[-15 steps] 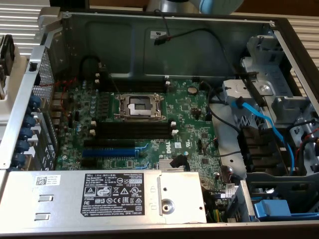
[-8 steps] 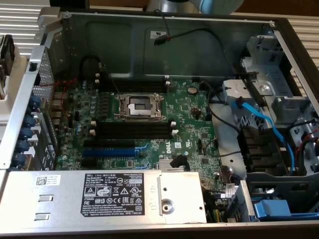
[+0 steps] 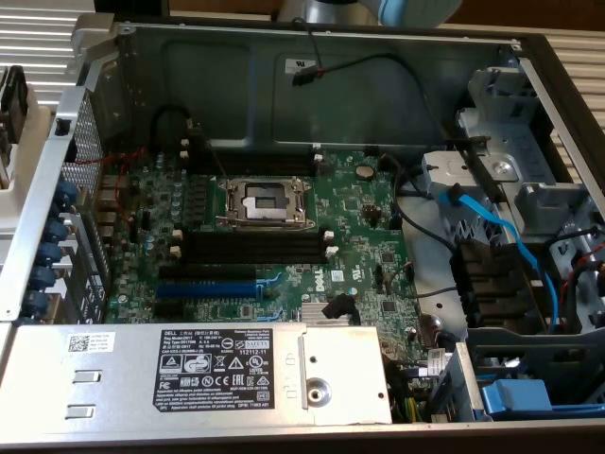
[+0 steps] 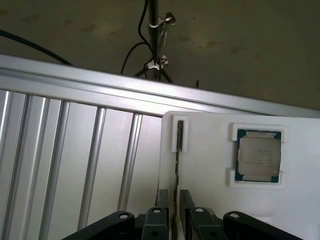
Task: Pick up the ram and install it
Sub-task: 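Pick up the ram and move it above insertion slot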
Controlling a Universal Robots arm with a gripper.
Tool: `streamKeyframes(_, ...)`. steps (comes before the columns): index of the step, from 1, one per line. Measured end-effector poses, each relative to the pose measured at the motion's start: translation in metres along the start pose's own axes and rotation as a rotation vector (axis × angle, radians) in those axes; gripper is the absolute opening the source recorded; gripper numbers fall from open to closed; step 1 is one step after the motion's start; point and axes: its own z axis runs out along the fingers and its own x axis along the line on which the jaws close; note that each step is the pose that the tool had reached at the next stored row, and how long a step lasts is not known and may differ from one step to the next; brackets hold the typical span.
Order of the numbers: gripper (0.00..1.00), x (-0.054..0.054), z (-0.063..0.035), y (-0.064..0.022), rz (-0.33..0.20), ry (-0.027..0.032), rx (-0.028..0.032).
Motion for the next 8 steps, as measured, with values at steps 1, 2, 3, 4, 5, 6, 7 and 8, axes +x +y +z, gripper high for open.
streamKeyframes(1, 0.25, 0.0001, 0.0000, 0.0000, 0.000, 0.0000, 0.0000)
streamKeyframes(2, 0.25, 0.0003, 0.0000, 0.0000, 0.000, 0.0000, 0.0000)
streamKeyframes(3, 0.25, 0.0004, 0.0000, 0.0001, 0.000, 0.0000, 0.0000)
streamKeyframes(4, 0.25, 0.0006, 0.0000, 0.0001, 0.000, 0.0000, 0.0000)
streamKeyframes(5, 0.25, 0.0006, 0.0000, 0.0001, 0.000, 0.0000, 0.0000)
streamKeyframes(6, 0.25, 0.0006, 0.0000, 0.0001, 0.000, 0.0000, 0.0000)
streamKeyframes(7, 0.25, 0.0006, 0.0000, 0.0001, 0.000, 0.0000, -0.0001)
streamKeyframes(8, 0.25, 0.0006, 0.0000, 0.0001, 0.000, 0.0000, 0.0000)
